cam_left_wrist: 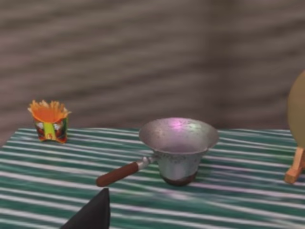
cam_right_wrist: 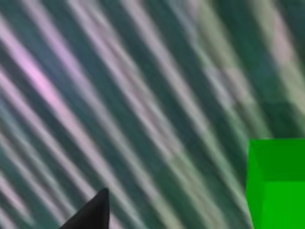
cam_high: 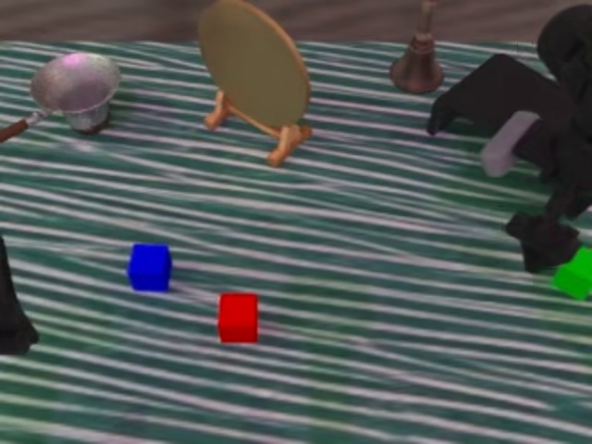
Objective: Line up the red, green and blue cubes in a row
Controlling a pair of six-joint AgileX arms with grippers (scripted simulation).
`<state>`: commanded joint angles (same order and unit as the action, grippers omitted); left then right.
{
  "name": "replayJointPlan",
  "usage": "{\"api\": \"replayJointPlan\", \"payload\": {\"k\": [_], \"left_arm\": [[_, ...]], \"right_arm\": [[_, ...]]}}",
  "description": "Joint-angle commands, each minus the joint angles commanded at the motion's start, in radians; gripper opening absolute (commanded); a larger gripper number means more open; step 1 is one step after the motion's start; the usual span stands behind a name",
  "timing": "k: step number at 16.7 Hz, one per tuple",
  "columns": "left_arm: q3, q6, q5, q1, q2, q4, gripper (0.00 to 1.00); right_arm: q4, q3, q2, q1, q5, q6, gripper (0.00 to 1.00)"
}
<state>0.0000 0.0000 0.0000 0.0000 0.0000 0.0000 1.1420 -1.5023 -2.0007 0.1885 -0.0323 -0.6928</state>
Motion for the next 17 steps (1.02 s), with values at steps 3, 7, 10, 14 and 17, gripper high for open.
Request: {"api": "replayJointPlan", "payload": {"k": [3,7,10,14,17], "left_arm": [[0.0,0.0,0.0,0.0,0.0,0.0,1.0],[0.0,0.0,0.0,0.0,0.0,0.0,1.0],[0.0,0.0,0.0,0.0,0.0,0.0,1.0],[0.0,0.0,0.0,0.0,0.0,0.0,1.0],[0.0,0.0,0.0,0.0,0.0,0.0,1.0]], "right_arm": [[-0.084,0.097,0.062,-0.078,0.024,-0.133,1.0],[-0.113,0.127,0.083,-0.102,0.033,-0.172,1.0],[-0.111,0.124,0.079,-0.098,0.032,-0.171,1.0],[-0.181,0.161,0.049,-0.1,0.033,-0.169,1.0],[-0.301,0.224,-0.005,-0.1,0.034,-0.168,1.0]]}}
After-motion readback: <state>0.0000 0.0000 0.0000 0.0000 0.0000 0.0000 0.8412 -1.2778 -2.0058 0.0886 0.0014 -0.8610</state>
